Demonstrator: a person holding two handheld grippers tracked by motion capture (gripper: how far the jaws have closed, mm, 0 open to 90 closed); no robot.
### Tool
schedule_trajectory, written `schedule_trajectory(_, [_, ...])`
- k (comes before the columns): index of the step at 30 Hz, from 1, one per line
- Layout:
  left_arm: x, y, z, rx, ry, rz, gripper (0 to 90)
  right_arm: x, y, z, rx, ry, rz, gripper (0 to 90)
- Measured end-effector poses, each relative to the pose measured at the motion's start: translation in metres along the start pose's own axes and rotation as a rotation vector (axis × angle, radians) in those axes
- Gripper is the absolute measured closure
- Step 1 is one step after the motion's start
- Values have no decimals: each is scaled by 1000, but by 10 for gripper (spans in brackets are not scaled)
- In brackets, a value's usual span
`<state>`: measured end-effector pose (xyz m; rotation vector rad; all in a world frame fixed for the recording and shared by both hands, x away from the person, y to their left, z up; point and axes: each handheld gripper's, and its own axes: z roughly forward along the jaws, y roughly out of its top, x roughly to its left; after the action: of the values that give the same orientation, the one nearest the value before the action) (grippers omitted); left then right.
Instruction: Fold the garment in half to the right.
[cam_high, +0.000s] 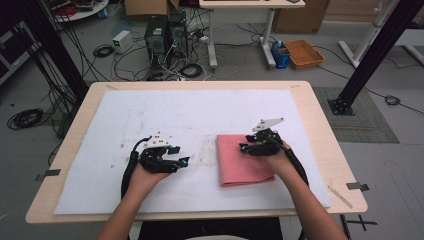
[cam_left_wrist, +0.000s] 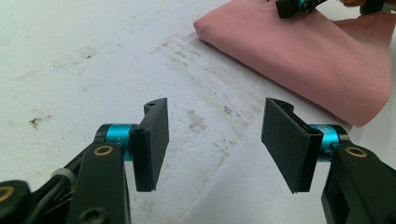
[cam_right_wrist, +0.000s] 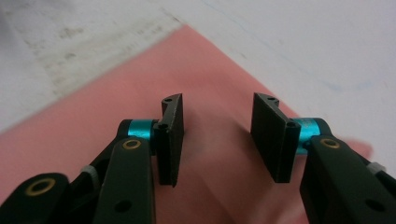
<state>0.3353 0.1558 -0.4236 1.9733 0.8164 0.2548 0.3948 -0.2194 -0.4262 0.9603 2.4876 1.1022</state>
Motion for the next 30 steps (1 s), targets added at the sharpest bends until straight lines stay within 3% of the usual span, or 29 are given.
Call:
schedule_trajectory(5, [-3, 1, 3, 10, -14, 11, 416, -9, -13, -5, 5, -49, 27, 534])
schedule_trajectory(10, [-1, 1, 3, 1, -6, -1, 416, 1, -15, -31, -62, -50, 5, 522])
schedule_trajectory(15, [-1, 1, 1, -3, -7, 2, 416, 16, -33, -50, -41, -36, -33, 527])
schedule_trajectory(18, [-1, 1, 0, -5, -10, 1, 416, 21, -50, -56, -18, -24, -41, 661])
schedule_trajectory(22, [-1, 1, 1, -4, -7, 1, 416, 24, -71, -62, 3, -14, -6, 850])
schedule_trajectory(28, [-2, 2, 1, -6, -14, 0, 416, 23, -73, -83, -81, -2, 18, 871])
schedule_trajectory(30, [-1, 2, 1, -2, -11, 2, 416, 23, -76, -84, -73, -15, 25, 863])
